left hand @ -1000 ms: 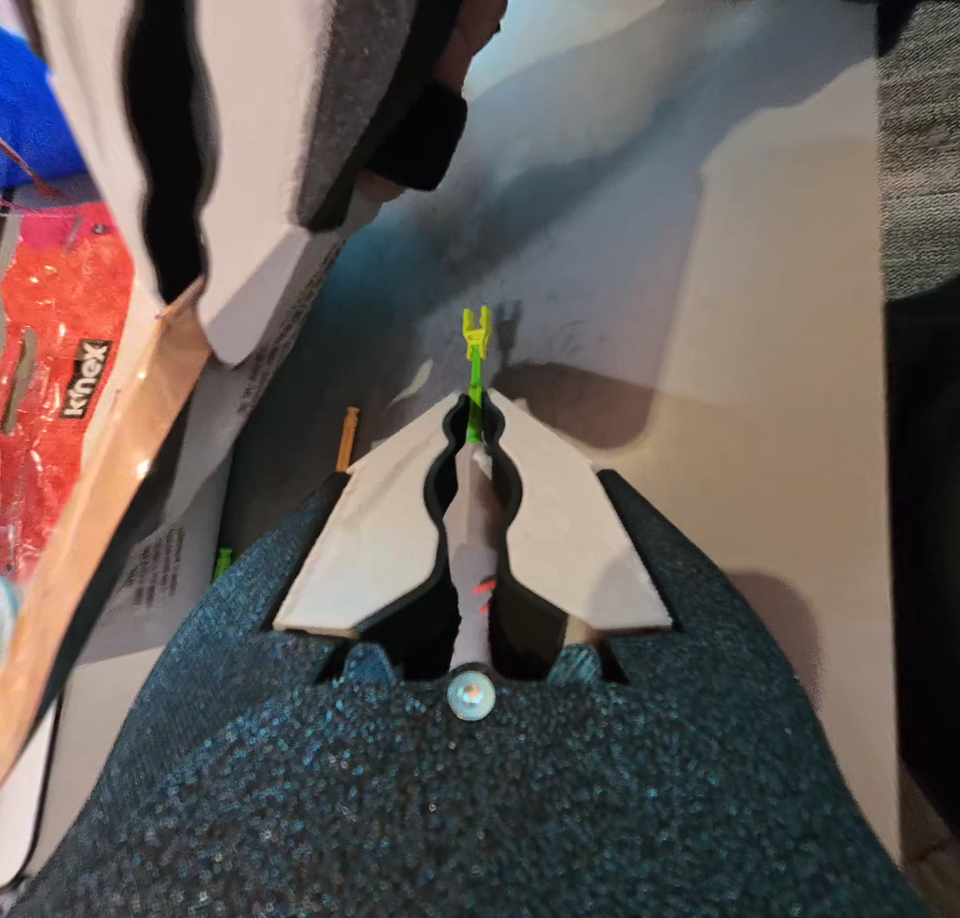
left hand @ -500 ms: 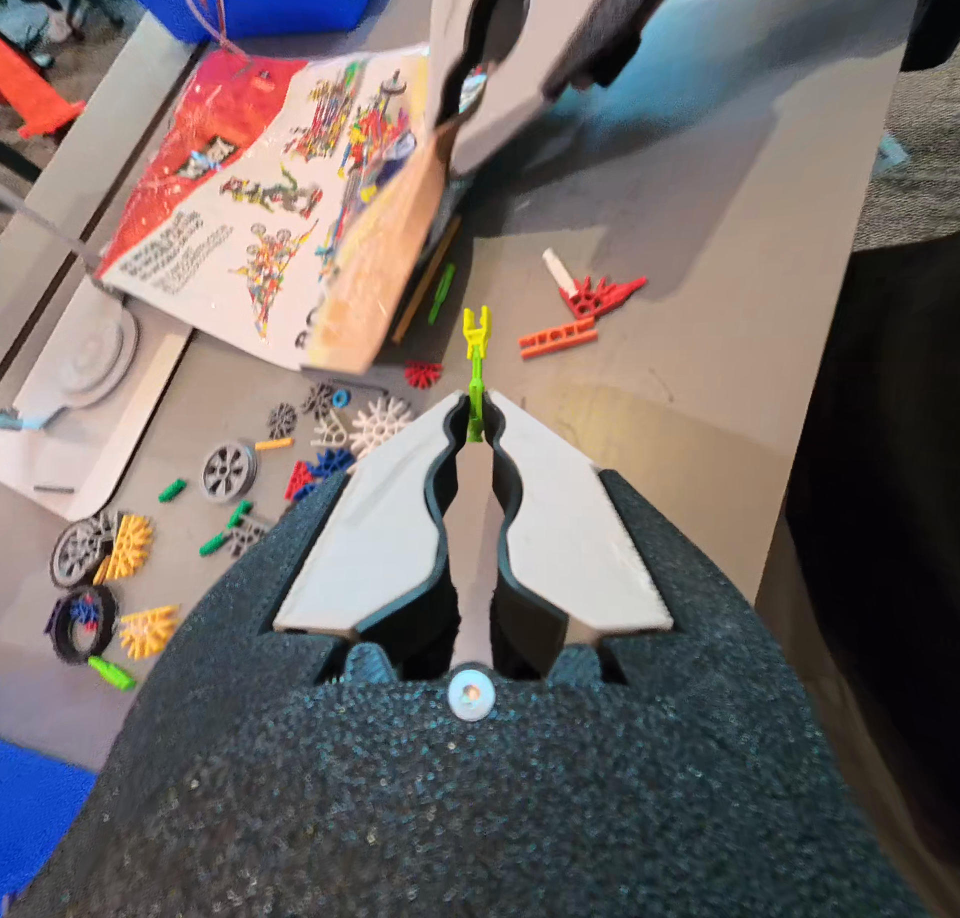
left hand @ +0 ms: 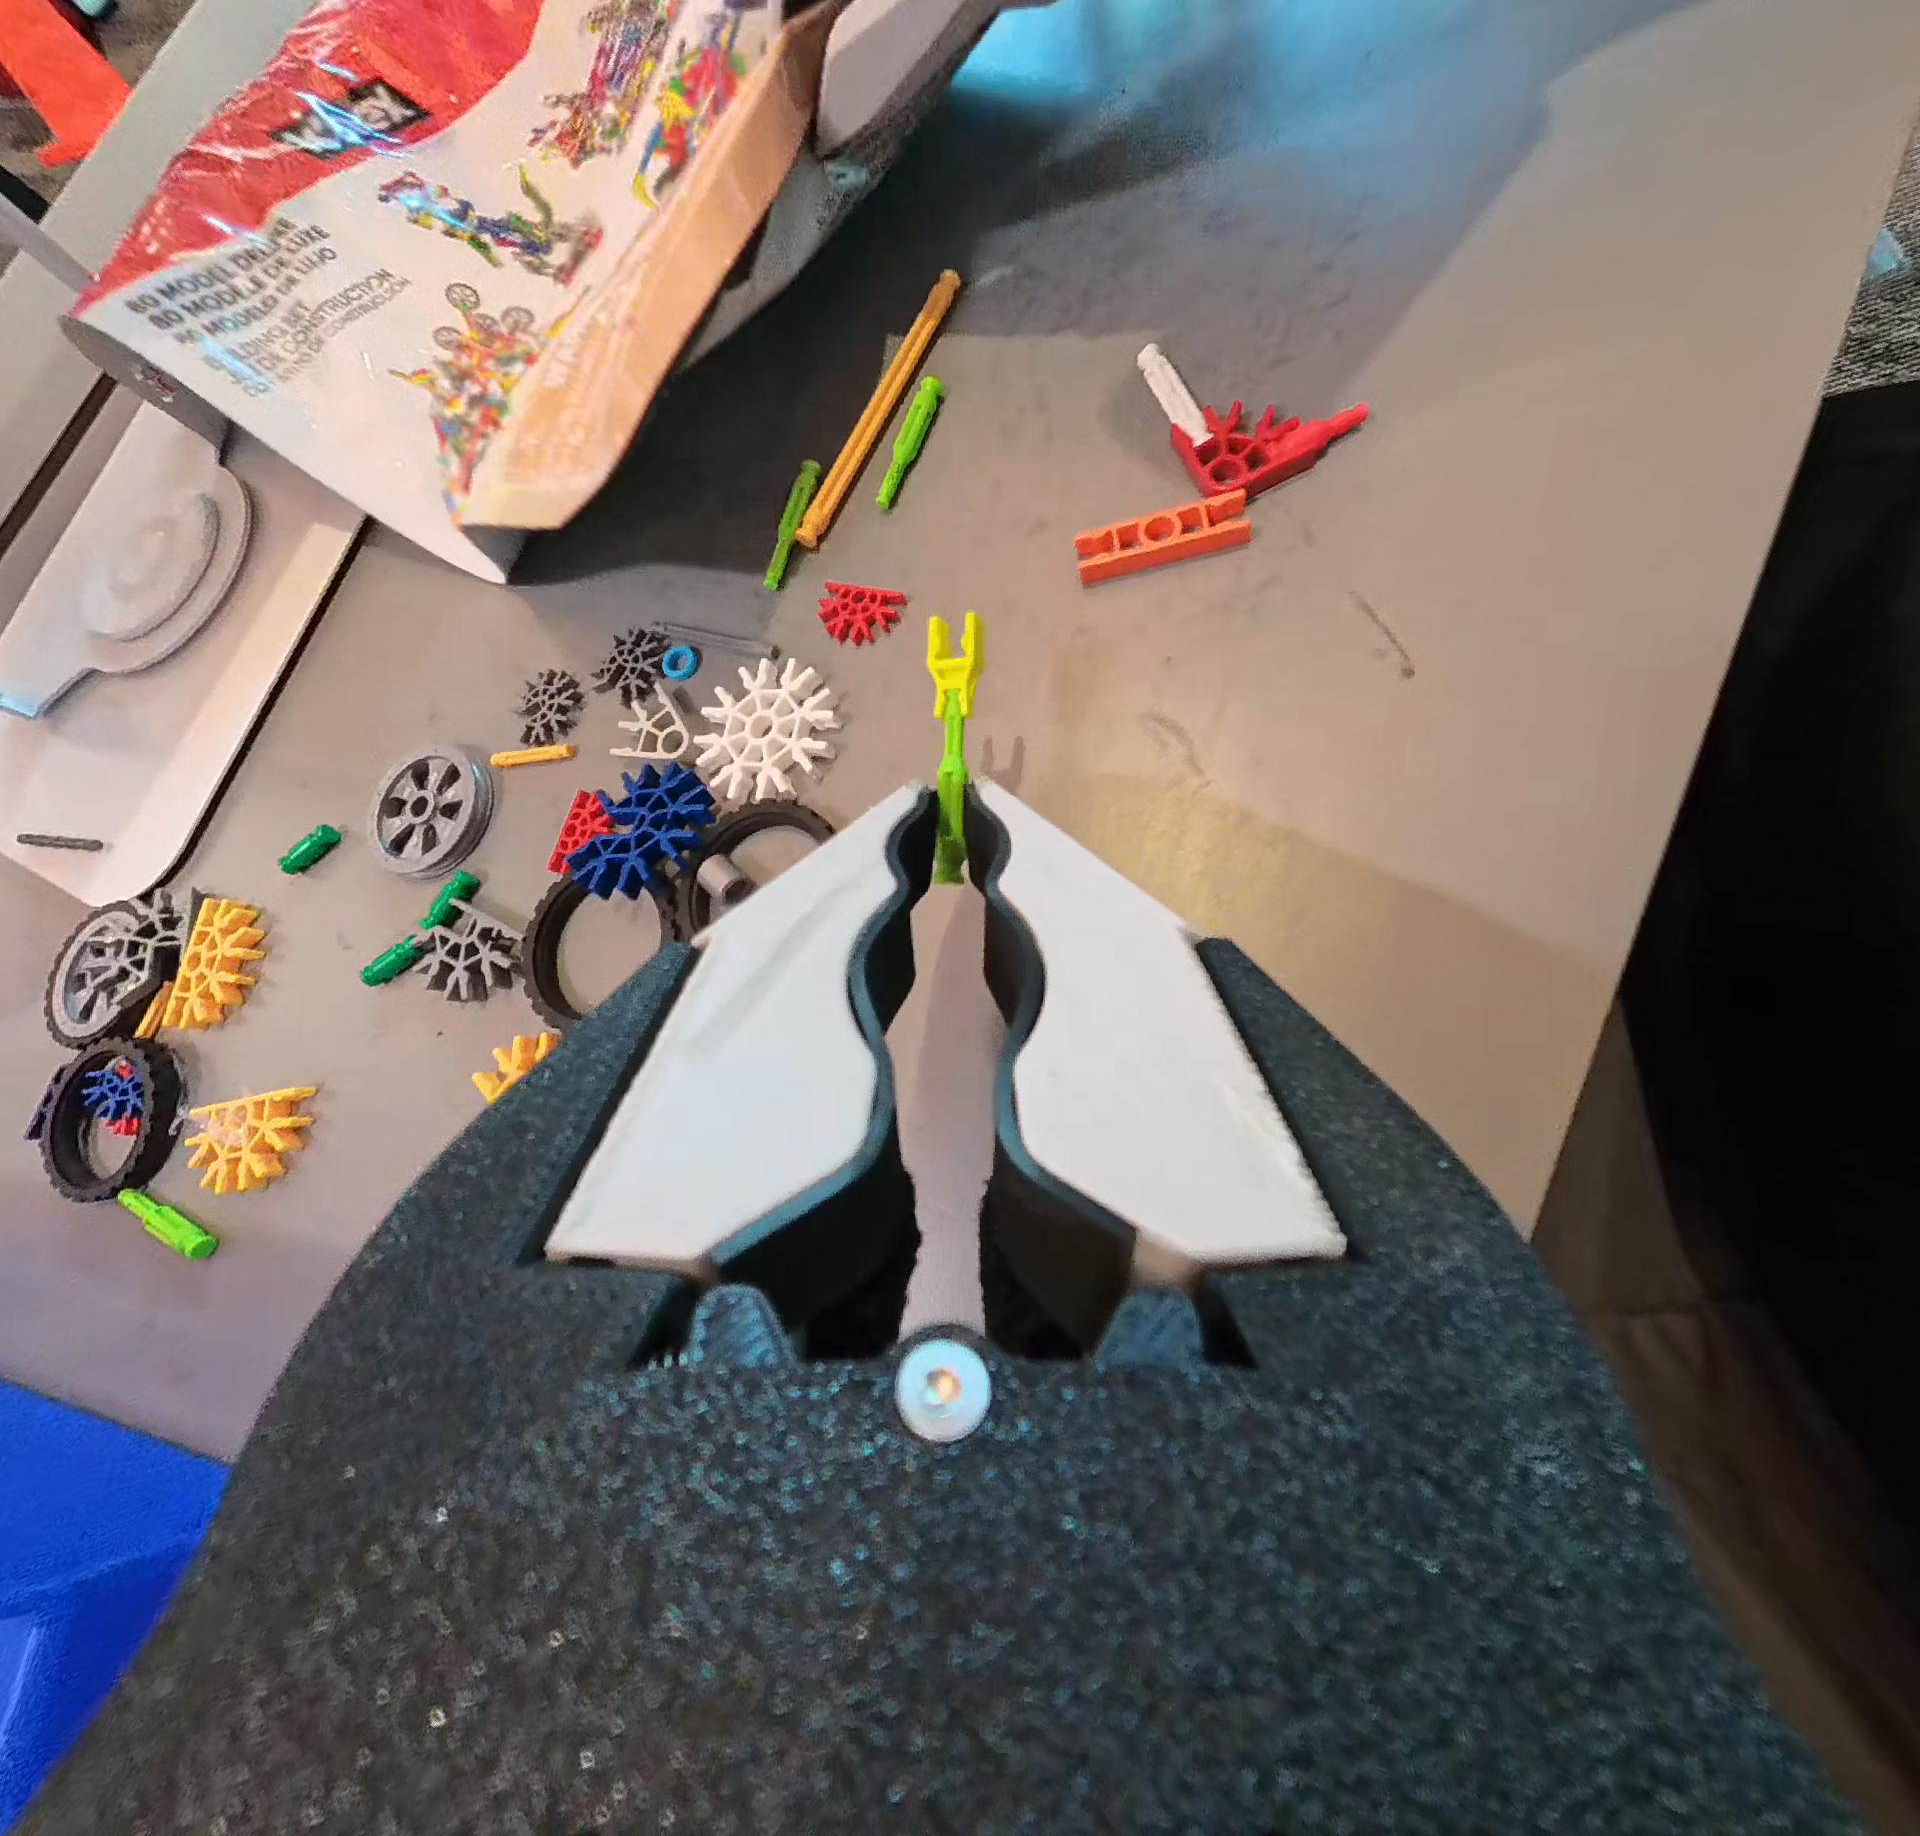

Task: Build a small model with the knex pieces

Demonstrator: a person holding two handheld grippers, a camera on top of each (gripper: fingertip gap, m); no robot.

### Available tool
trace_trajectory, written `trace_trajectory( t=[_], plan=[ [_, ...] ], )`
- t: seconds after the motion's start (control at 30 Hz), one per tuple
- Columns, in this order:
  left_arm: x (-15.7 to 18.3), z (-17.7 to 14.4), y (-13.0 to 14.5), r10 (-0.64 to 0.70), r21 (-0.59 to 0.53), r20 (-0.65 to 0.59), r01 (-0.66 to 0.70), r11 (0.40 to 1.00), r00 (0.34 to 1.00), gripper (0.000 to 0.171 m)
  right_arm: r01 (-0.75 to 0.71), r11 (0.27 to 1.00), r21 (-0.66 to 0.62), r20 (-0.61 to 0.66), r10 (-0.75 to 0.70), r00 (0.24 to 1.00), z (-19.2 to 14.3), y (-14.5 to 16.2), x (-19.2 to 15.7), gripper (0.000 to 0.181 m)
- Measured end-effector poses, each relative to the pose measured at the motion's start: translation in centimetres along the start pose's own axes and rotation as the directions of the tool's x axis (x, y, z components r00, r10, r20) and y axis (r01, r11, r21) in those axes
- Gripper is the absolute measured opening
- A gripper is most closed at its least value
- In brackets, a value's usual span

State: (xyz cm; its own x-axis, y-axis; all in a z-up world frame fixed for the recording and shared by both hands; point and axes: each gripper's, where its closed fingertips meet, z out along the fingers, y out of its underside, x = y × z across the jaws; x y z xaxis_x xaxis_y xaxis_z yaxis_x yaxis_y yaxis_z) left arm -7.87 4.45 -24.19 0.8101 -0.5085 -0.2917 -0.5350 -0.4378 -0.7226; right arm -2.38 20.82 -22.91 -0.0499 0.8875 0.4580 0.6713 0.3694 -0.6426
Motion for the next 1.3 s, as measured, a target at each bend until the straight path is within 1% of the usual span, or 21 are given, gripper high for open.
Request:
trace_trajectory(
  t=[0.07,0.17,0.2,0.3,0.57,0.67,0.77,0.87,1.0,1.07,1.1,1.13,1.17,1.3],
  plan=[
    [0.2,0.0,0.1,-0.001,-0.003,-0.007,0.001,1.000,1.000,0.003,0.000,1.000,-0.023,0.005,0.000,1.000,0.4,0.5,-0.2,0.011],
    [0.6,0.2,0.7,0.002,-0.030,-0.027,-0.002,1.000,1.000,0.003,-0.010,0.996,-0.088,0.086,0.018,0.996,0.9,1.7,-1.6,0.020],
    [0.8,0.2,1.0,0.003,-0.041,-0.038,-0.005,0.999,0.999,0.003,-0.001,0.995,-0.098,0.085,0.009,0.996,1.1,2.0,-1.7,0.020],
    [1.4,0.2,1.6,-0.001,-0.063,-0.067,-0.003,0.998,0.998,0.003,-0.005,0.994,-0.105,0.101,0.016,0.995,1.0,2.1,-2.2,0.027],
    [2.7,0.1,2.5,-0.008,-0.096,-0.110,-0.003,0.995,0.994,0.004,0.003,0.995,-0.095,0.115,0.008,0.993,0.6,2.0,-2.9,0.030],
    [2.6,-0.2,2.6,-0.015,-0.091,-0.093,0.007,0.996,0.996,0.006,0.002,0.996,-0.087,0.118,0.008,0.993,0.4,1.8,-3.1,0.031],
    [2.5,-0.5,2.8,-0.026,-0.081,-0.078,0.020,0.996,0.997,0.014,-0.006,0.997,-0.080,0.120,0.016,0.993,0.1,1.7,-3.2,0.033],
    [2.3,-1.6,2.9,-0.040,-0.067,-0.061,0.036,0.997,0.997,0.019,0.001,0.998,-0.070,0.124,0.008,0.992,-0.1,1.6,-3.4,0.036],
    [0.7,-3.5,3.8,-0.069,-0.055,-0.005,0.069,0.996,0.998,0.021,0.004,0.998,-0.066,0.123,0.005,0.992,-0.3,1.5,-3.6,0.037],
    [-0.4,-4.4,4.4,-0.078,-0.065,0.036,0.081,0.995,0.996,0.021,0.021,0.998,-0.051,0.094,-0.016,0.995,-0.3,1.4,-3.2,0.037],
    [-0.9,-4.8,4.8,-0.082,-0.071,0.053,0.085,0.994,0.995,0.021,0.030,0.998,-0.055,0.080,-0.026,0.996,-0.2,1.4,-3.0,0.036],
    [-1.4,-5.1,5.1,-0.085,-0.073,0.071,0.090,0.993,0.994,0.021,0.030,0.998,-0.054,0.062,-0.027,0.998,-0.1,1.4,-2.6,0.028],
    [-1.9,-5.4,5.3,-0.092,-0.071,0.089,0.099,0.993,0.992,0.021,0.023,0.999,-0.047,0.046,-0.020,0.999,-0.1,1.2,-2.3,0.025],
    [-3.3,-6.3,6.1,-0.111,-0.073,0.139,0.122,0.990,0.984,0.021,-0.005,1.000,-0.015,-0.009,0.005,1.000,-0.1,0.4,-0.7,0.021]
  ],
)
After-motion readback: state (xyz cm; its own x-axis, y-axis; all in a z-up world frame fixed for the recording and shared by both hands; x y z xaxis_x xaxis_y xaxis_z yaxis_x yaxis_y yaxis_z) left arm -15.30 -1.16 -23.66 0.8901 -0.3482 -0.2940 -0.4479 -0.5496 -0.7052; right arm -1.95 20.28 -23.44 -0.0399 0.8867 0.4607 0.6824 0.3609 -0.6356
